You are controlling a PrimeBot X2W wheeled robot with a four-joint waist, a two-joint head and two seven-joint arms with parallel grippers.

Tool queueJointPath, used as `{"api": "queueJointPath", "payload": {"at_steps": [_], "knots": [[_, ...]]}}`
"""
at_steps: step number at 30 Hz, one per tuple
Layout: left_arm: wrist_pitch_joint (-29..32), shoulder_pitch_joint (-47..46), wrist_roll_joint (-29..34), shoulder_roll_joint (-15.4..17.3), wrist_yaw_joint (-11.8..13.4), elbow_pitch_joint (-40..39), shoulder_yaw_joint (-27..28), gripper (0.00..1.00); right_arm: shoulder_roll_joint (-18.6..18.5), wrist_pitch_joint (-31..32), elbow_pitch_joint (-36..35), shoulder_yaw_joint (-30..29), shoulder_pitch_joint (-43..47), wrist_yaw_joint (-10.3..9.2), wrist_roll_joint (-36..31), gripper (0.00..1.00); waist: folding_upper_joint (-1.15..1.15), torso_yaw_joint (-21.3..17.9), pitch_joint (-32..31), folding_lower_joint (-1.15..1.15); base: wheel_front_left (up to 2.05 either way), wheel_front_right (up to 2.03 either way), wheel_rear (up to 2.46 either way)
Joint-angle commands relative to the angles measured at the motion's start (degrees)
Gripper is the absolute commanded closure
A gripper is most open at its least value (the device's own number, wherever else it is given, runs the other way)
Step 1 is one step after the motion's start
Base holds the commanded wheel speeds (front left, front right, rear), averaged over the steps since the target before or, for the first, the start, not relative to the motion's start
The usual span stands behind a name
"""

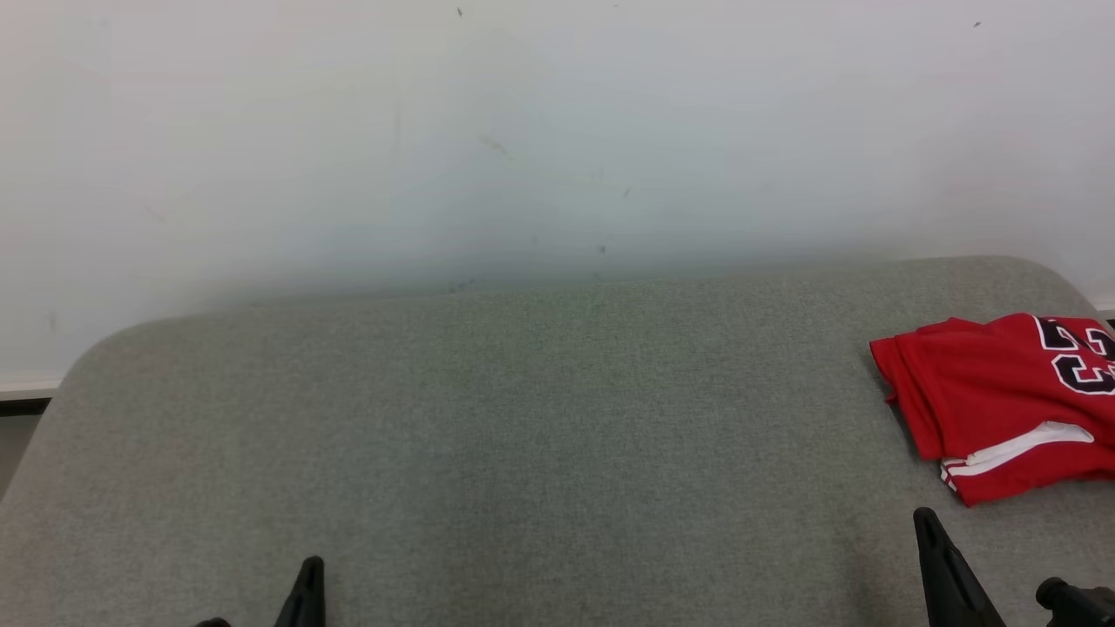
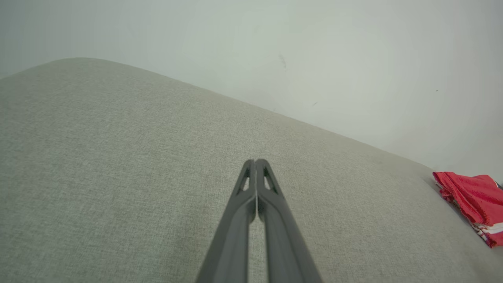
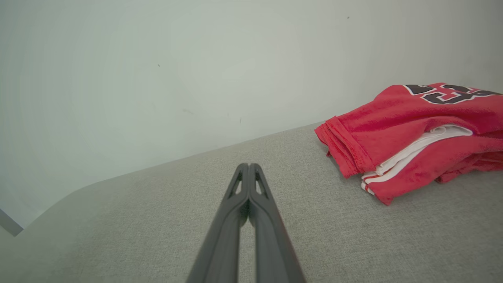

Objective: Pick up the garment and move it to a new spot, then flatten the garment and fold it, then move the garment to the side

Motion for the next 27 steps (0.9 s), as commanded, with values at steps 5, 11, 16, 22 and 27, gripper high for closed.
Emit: {"api": "queueJointPath", "payload": {"at_steps": [5, 11, 16, 22, 27], "knots": [[1.5, -2.0, -7.0, 0.3, -0.1, -1.2, 0.7, 1.00, 0.1, 1.5, -0.7, -1.6, -2.0, -0.01, 5.9, 1.00, 0.00, 0.2, 0.2, 0.00, 0.00, 0.00, 0.00], [2.9, -2.6, -12.7, 0.3, -0.2, -1.3, 1.1, 1.00, 0.4, 2.9, -0.6, -2.7, -2.4, -0.02, 10.8, 1.00, 0.00, 0.4, 0.4, 0.00, 0.00, 0.00, 0.00], [3.9, -3.0, -16.2, 0.3, -0.2, -1.4, 1.4, 1.00, 0.7, 3.8, -0.6, -3.3, -2.7, -0.02, 13.8, 1.00, 0.00, 0.6, 0.5, 0.00, 0.00, 0.00, 0.00], [5.2, -3.6, -21.2, 0.4, -0.3, -1.4, 1.8, 1.00, 1.0, 5.2, -0.5, -4.3, -3.1, -0.03, 18.1, 1.00, 0.00, 0.8, 0.7, 0.00, 0.00, 0.00, 0.00], [6.3, -4.0, -25.2, 0.4, -0.3, -1.5, 2.1, 1.00, 1.3, 6.2, -0.5, -5.1, -3.4, -0.03, 21.5, 1.00, 0.00, 1.0, 0.9, 0.00, 0.00, 0.00, 0.00]]}}
